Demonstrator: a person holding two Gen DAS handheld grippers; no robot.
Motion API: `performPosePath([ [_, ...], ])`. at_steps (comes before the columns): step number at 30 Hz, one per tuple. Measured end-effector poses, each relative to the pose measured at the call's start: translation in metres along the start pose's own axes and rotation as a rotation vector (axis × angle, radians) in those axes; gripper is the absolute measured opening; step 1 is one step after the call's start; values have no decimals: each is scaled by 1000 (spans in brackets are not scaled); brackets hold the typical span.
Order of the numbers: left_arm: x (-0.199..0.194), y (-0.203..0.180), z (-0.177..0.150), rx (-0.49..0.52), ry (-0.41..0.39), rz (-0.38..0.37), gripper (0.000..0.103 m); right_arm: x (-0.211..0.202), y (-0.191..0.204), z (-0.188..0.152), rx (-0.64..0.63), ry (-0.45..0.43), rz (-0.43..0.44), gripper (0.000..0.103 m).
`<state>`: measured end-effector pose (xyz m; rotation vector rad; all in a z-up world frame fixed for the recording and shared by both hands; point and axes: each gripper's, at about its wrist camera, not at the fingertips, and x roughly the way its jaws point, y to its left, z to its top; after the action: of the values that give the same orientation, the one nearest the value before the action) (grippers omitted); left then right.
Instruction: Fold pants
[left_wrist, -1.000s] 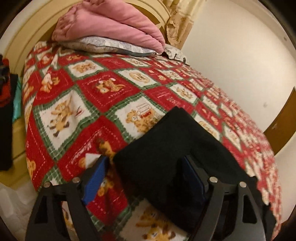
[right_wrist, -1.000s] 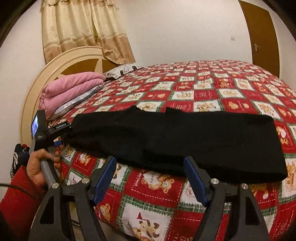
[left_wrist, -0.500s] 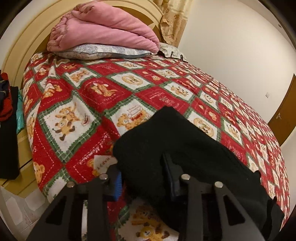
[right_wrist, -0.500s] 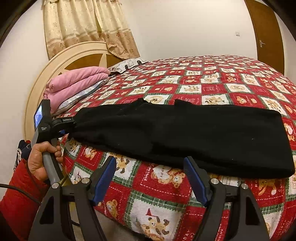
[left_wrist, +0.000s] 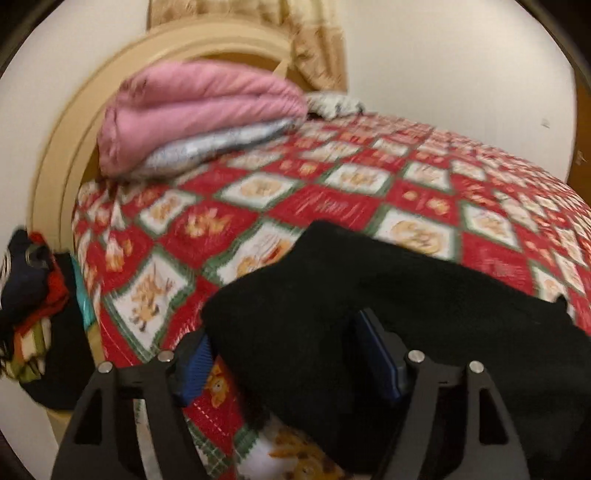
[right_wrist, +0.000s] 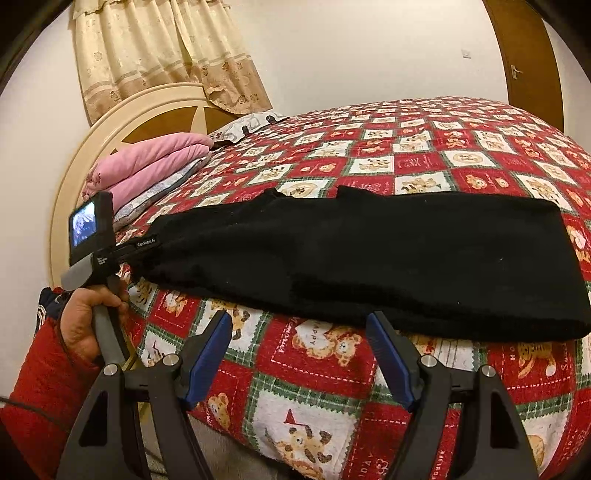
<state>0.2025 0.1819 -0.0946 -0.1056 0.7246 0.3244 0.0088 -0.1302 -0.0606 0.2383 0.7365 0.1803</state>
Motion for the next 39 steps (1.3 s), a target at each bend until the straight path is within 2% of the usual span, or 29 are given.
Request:
performPosePath([
  [2,4,8,-1,-53,22,-71,75,2,-2,0,11,6,2,76],
  [3,6,11,-1,-80,38,-112,68,3,-2,0,17,11,3,76],
  [4,7,18,0,-114,56,-200,50,5,-3,-1,21,17,5,76],
  [5,6,20,0,-128,60,-253,40,6,-3,-1,24,23,11,76],
  [6,4,24,1,-140,58,-311,24,6,-2,-2,24,26,12,76],
  [10,-4,42,-3,-253,41,-433,23,1,0,-1,16,8,10,76],
  [12,-13,46,-5,-275,13,-459,23,0,-1,0,19,-1,6,76],
  [14,-26,41,-5,-263,-29,-454,23,0,-4,0,29,-2,6,76],
  [17,-47,22,3,-201,-92,-432,23,-1,-9,1,49,-9,-5,76],
  [19,-65,9,10,-151,-135,-443,23,-7,-14,4,65,-37,-21,76],
  [25,-133,-54,20,65,-271,-564,23,-33,-52,18,184,-129,-58,76],
  [29,-167,-104,-2,205,-304,-625,23,-50,-84,26,281,-174,-50,76],
  [34,-178,-170,-59,429,-285,-663,23,-65,-107,30,340,-208,-14,77],
  [36,-181,-188,-83,523,-297,-643,23,-66,-113,33,362,-209,27,77],
  [39,-187,-201,-103,587,-305,-627,23,-56,-119,43,398,-182,162,77],
])
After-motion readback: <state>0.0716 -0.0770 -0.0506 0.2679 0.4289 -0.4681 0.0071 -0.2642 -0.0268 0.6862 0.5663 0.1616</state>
